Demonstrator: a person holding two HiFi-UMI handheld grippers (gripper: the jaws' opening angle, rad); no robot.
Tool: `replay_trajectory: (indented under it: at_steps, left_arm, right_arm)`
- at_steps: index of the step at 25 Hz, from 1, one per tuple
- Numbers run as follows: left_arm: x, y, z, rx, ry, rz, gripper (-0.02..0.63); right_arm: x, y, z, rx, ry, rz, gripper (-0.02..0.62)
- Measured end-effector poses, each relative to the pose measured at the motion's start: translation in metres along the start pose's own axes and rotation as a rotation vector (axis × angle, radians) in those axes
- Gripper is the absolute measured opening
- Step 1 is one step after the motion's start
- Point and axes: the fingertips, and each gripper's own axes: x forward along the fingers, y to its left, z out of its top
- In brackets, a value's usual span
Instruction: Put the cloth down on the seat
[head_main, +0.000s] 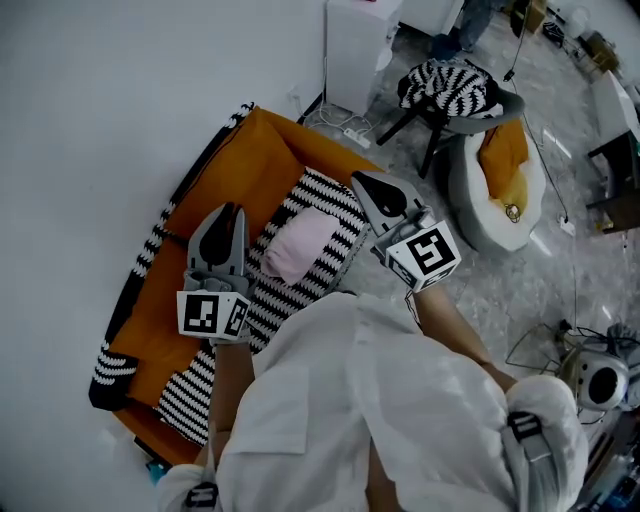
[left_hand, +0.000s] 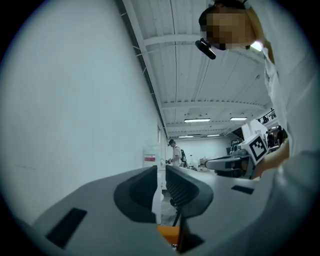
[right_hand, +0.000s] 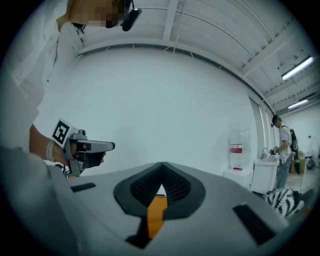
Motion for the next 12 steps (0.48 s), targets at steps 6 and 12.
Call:
replay_trajectory:
  at_steps: [6, 12]
  left_arm:
    - [-0.006, -0.002, 0.006, -0.023, -0.021, -0.021, 0.063]
    - [-0.018, 0.011, 0.016, -0.048, -0.038, -0.039, 0.063]
  right_arm:
    - [0.005, 0.010, 0.004, 0.001, -0.008, 0.025, 0.005]
    - [0.017, 0.032, 0.010, -0.014, -0.009, 0.054, 0.005]
